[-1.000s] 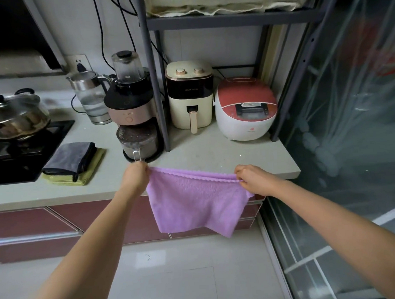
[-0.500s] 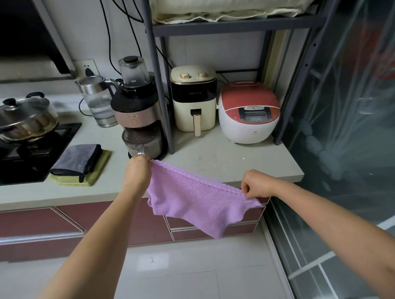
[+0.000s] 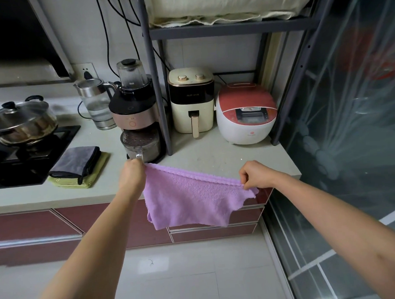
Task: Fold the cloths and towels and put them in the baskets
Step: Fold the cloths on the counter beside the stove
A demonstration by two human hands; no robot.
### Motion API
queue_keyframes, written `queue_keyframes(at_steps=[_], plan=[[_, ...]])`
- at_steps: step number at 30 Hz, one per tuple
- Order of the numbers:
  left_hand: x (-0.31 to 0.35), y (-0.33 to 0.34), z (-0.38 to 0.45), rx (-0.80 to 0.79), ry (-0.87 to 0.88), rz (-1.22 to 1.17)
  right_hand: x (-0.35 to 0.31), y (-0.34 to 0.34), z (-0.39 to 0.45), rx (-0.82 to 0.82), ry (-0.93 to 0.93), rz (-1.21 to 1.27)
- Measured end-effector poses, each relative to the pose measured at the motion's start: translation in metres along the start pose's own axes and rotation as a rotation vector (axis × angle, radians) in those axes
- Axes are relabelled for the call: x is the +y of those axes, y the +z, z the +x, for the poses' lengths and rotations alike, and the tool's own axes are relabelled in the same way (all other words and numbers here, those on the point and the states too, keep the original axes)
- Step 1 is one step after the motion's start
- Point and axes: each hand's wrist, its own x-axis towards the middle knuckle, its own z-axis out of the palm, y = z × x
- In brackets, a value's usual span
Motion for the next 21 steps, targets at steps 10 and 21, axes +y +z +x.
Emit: queue_keyframes(at_steps=[10,21], plan=[[0.007,0.000,-0.017,-0.244,0.101,0.106,-0.013,0.030,-0.004,0.232,0.103,-0.308],[0.003,-0.006,-0.027,-0.273,0.103,0.049,-0.020,0.025,-0.006,0.333,0.148,-0.134]])
